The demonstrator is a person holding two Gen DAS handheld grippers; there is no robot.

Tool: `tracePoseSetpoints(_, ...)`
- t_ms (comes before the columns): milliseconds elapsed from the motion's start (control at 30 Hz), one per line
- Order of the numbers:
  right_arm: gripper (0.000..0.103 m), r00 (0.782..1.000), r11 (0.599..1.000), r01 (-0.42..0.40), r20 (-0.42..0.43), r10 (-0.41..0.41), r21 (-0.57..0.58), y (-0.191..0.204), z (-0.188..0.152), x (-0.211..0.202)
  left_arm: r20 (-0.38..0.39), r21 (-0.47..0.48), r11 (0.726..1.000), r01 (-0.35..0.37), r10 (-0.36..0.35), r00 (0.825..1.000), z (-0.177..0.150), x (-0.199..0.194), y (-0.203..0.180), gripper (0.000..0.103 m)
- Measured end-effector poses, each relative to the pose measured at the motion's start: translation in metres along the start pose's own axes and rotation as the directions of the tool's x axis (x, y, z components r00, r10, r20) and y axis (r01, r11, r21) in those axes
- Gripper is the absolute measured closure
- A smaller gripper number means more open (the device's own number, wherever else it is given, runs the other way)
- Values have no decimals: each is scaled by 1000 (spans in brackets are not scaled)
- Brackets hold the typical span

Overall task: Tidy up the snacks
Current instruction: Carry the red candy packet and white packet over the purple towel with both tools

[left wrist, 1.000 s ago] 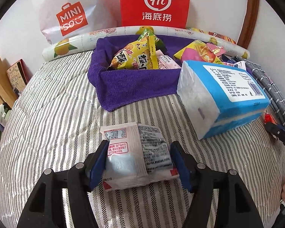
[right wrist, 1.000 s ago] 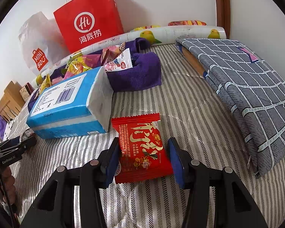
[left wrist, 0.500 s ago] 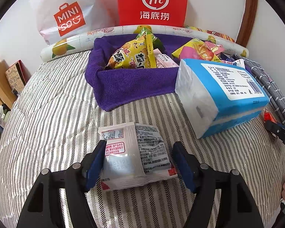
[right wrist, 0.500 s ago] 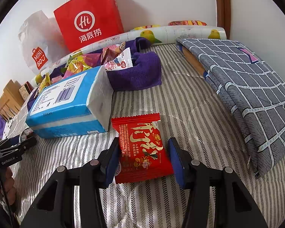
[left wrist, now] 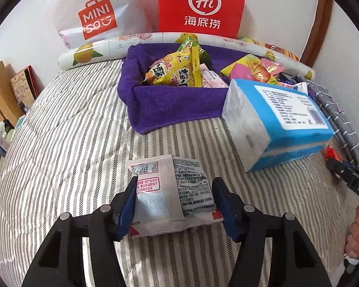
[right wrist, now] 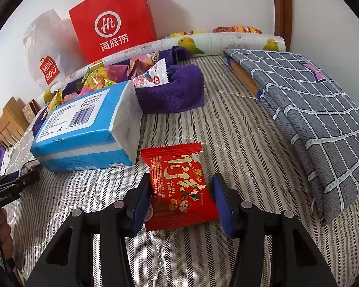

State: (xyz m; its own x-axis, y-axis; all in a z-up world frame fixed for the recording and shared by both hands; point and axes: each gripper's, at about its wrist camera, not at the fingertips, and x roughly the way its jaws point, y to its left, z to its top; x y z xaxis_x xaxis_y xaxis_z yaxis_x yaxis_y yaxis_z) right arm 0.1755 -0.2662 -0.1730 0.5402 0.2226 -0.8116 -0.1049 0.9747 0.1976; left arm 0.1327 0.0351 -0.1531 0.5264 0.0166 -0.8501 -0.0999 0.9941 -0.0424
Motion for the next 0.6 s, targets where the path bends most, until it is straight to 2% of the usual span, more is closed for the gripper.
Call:
tracePoseSetpoints(100,53,1000,1000,-6,3,6,2,-1,0,-1,-9,-16,999,29,-29,1000,-2,-6,1,45)
tracePoseSetpoints(300,54,1000,999,5,8,-4,-39,9,-4,-12,0,6,1000,22,-22,1000,-3,-19,0,45)
tracePoseSetpoints(600,54,996,993,-20,82,30,-119,45,-9,-66,28,15,998,68,-69,997,7,-41,-10,45)
